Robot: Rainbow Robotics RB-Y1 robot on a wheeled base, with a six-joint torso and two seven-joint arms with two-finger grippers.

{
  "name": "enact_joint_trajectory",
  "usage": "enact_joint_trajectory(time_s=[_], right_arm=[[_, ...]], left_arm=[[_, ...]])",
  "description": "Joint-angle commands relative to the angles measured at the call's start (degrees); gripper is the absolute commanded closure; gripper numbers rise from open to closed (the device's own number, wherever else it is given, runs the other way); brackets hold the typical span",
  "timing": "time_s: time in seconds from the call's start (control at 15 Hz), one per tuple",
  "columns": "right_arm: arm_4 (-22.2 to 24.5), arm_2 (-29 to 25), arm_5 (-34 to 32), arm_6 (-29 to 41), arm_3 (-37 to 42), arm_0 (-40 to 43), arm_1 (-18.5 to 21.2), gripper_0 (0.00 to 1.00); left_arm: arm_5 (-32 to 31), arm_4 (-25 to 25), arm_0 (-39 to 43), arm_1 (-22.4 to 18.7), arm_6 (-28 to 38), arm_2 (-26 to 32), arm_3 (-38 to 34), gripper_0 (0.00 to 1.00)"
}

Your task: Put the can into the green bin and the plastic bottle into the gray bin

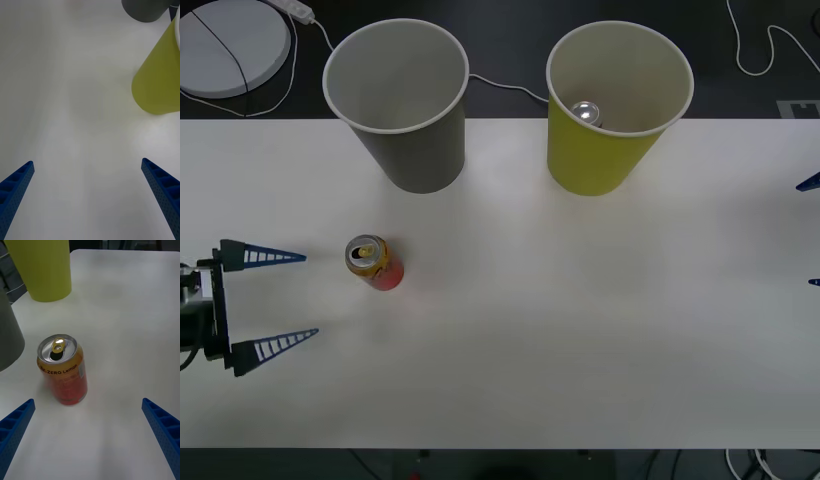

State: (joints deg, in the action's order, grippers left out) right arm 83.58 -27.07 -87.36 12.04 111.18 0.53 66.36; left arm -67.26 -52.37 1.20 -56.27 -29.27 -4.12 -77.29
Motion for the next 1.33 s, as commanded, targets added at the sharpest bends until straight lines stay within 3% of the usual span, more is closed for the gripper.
enact_joint_trajectory(time_s=[0.07,0.47,1.33], right_arm=[[0.0,0.0,0.0,0.0,0.0,0.0,0.0,0.0],[0.0,0.0,0.0,0.0,0.0,0.0,0.0,0.0],[0.0,0.0,0.0,0.0,0.0,0.0,0.0,0.0]], left_arm=[[0.2,0.0,-0.2,2.3,-1.0,0.6,2.8,0.0],[2.1,-0.7,-0.1,7.7,-3.3,2.3,6.1,0.0],[9.9,-0.5,0.7,13.3,-5.7,2.2,6.4,0.0]])
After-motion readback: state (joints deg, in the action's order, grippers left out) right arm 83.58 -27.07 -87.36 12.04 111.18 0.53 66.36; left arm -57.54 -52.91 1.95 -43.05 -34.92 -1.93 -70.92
